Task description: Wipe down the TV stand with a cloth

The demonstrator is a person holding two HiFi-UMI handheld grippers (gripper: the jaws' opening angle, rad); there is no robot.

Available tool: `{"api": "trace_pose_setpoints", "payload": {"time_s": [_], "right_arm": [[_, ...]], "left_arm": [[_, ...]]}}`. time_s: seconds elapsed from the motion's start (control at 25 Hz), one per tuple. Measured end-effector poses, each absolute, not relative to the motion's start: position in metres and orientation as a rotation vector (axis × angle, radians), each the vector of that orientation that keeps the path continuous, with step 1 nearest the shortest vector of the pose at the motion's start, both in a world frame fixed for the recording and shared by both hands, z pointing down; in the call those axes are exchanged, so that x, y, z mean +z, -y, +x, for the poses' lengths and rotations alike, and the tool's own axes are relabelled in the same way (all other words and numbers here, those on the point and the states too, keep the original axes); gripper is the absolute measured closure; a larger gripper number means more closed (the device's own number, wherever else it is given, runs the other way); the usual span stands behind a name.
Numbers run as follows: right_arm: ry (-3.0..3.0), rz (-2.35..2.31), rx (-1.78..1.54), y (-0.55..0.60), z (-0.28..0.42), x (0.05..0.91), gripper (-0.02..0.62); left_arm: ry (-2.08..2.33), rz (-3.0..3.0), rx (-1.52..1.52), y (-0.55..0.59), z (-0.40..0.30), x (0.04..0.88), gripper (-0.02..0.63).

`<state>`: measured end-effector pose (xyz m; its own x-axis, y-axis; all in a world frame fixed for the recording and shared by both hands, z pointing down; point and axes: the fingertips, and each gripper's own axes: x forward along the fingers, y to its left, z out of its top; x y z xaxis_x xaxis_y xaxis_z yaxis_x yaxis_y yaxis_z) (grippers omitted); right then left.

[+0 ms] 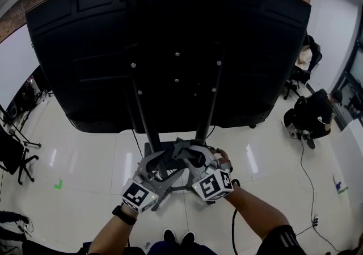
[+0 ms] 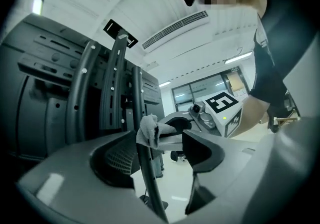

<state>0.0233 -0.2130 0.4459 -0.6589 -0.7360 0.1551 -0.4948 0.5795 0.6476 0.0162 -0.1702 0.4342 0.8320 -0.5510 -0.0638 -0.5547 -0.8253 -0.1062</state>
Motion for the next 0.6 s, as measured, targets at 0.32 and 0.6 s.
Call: {"api": "trace_pose_setpoints", "payload": {"time_s": [0.32,0.6], "right_arm": [[2.413,1.259,-0.818,0.225,0.055,0.338,0.557],[2.362,1.392,-0.874,0.231,0.074,0.254,0.557]], "left_arm": [[-0.715,-2.816,0.032,0.169,0.015,0.375,0.295],[-0.601,-2.726,0.067,0.166,0.021,0.323,0.295]]}}
